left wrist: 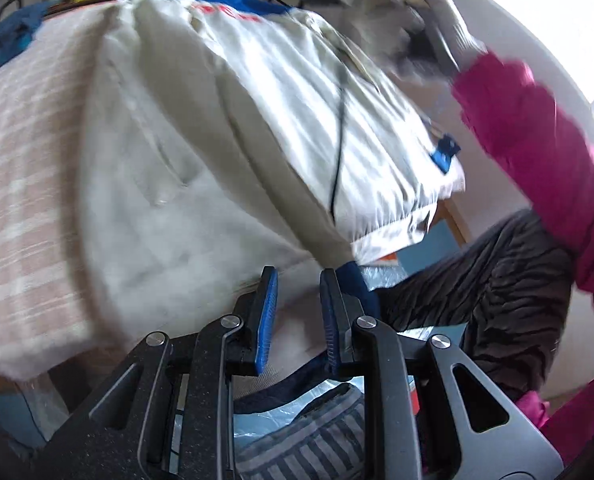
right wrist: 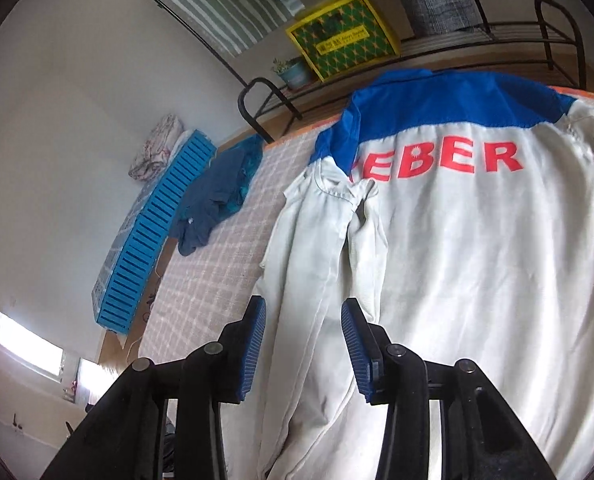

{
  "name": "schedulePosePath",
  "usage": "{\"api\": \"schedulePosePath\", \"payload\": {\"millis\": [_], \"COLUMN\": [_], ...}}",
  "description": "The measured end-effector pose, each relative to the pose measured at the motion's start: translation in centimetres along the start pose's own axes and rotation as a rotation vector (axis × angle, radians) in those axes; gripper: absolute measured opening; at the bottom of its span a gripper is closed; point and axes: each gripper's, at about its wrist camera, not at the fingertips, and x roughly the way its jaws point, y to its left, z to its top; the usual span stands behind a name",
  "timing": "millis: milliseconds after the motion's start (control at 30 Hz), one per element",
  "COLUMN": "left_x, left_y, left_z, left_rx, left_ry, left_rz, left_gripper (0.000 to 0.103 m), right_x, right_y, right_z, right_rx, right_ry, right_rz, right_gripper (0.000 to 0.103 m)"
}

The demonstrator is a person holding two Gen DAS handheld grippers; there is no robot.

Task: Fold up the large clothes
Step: 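Open the left tool and release the folded side, then pinch and smooth the folded sleeve near the collar with the right tool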

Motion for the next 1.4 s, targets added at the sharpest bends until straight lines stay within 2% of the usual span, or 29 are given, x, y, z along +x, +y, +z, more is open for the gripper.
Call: {"api": "schedulePosePath", "payload": {"millis": [67, 133, 333, 467, 500, 533, 633, 700, 800, 867, 900, 1000, 1200, 1267, 1333, 1400], "left_x": [2.0, 2.0, -3.5, -5.1, -4.6, -4.0, -1.9, -1.2, -1.0, -0.8, -0.8, -0.8, -0.4, -0.5, -1.1, -2.3], "left_y": [-0.5, -1.4, -1.9, 0.4, 1.0, 2.0, 3.5, 3.5, 3.0, 3.1, 3.1, 3.1, 2.5, 2.4, 2.3, 2.5], "left_z": [-0.2, -0.3, 0.1, 0.8, 1.0, 1.2, 0.8, 0.5, 0.2, 0.0, -0.1, -0.2, -0.5, -0.7, -0.8, -0.8], "left_rx": [0.012, 0.037, 0.051, 0.005, -0.022, -0.058, -0.097, -0.093, -0.049, -0.06, -0.066, -0.058, -0.029, -0.025, -0.027, -0.045], "left_ry": [0.055, 0.061, -0.085, -0.153, -0.144, -0.12, -0.044, -0.024, -0.019, -0.013, -0.012, -0.009, 0.002, 0.009, 0.006, -0.019], "left_rz": [-0.017, -0.026, -0.012, 0.109, 0.116, 0.118, 0.15, 0.15, 0.17, 0.16, 0.154, 0.156, 0.153, 0.142, 0.131, 0.107], "left_gripper": [0.02, 0.02, 0.02, 0.019, 0.02, 0.02, 0.019, 0.019, 0.019, 0.019, 0.019, 0.02, 0.02, 0.02, 0.02, 0.02], "right_x": [2.6, 4.9, 9.3, 10.6, 10.9, 11.1, 11.1, 10.7, 9.3, 8.6, 8.8, 10.0, 9.2, 9.6, 9.3, 7.6], "right_y": [-0.6, -1.2, -2.8, -3.9, -4.3, -4.7, -4.6, -3.4, -1.2, -1.6, -2.8, -5.5, -3.6, -4.2, -4.5, -3.9], "right_z": [0.8, 1.7, 4.3, 5.4, 5.5, 5.6, 5.9, 6.2, 6.8, 7.0, 7.0, 6.3, 6.8, 6.6, 6.3, 6.1], "right_rx": [0.003, 0.013, 0.076, 0.123, 0.144, 0.16, 0.149, 0.097, -0.011, -0.045, -0.016, 0.05, -0.025, -0.014, -0.01, -0.024], "right_ry": [0.036, 0.058, 0.07, 0.05, 0.043, 0.036, 0.024, 0.007, -0.016, -0.038, -0.033, 0.005, -0.019, 0.0, 0.034, 0.011], "right_rz": [-0.022, -0.046, -0.022, -0.014, -0.009, 0.006, 0.001, -0.015, -0.104, -0.201, -0.232, -0.245, -0.277, -0.306, -0.307, -0.307], "right_gripper": [0.043, 0.043, 0.053, 0.052, 0.047, 0.032, 0.006, 0.004, 0.001, 0.001, 0.0, 0.0, 0.001, 0.005, 0.017, 0.022]}}
